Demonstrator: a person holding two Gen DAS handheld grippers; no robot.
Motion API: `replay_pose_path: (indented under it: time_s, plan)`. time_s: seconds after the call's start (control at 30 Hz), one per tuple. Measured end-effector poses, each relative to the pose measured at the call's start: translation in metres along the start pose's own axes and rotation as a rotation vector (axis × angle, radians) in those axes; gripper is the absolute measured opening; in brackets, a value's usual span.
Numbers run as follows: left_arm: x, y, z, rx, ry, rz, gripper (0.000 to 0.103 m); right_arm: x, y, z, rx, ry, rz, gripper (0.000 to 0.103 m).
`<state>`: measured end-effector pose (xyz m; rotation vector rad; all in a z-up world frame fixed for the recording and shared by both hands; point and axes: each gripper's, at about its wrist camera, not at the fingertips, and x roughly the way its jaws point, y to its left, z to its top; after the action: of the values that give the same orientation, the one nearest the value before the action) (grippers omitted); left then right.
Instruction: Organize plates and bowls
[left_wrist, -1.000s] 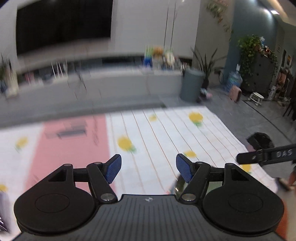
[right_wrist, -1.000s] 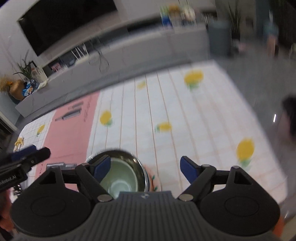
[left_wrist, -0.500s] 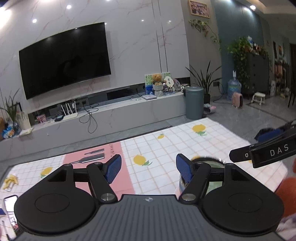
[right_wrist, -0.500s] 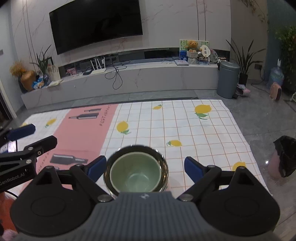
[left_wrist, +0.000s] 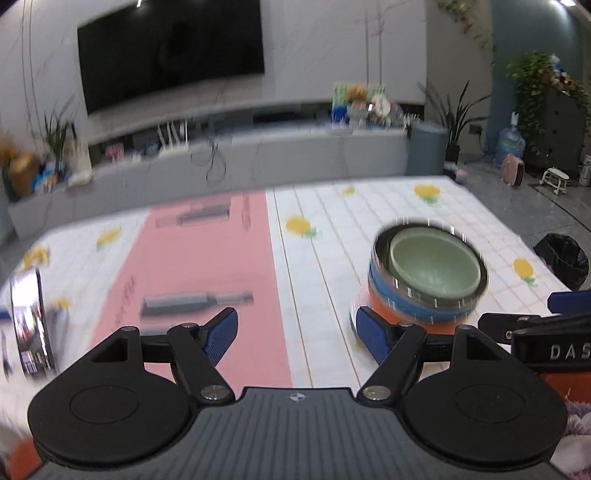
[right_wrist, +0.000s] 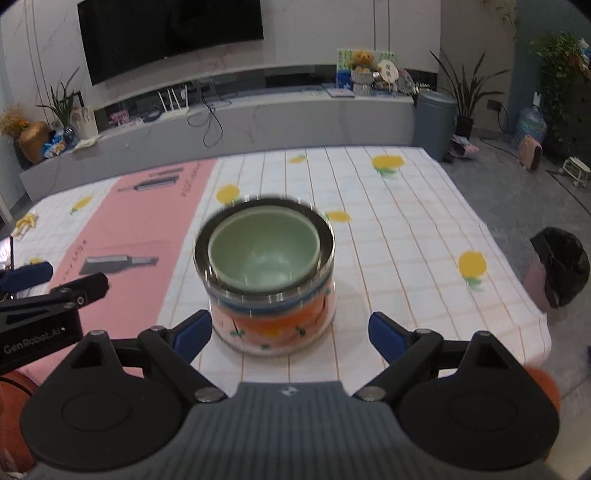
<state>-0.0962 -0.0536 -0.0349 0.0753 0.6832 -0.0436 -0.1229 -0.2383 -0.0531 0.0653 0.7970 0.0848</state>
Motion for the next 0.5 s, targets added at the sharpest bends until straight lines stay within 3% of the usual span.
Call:
replay_pose_path:
  time_s: [0.27,0.5]
  plan:
    - [0.015,0.003,-0.024,-0.036,0.134,0.032,0.086,0.017,-0.003,-0.022,0.014,0.071,-0.025,0.09]
    - [0.013,0.0,-0.03,-0.034,0.148,0.034,0.086,0.023,-0.002,-0.027,0.016,0.095,-0.021,0.09]
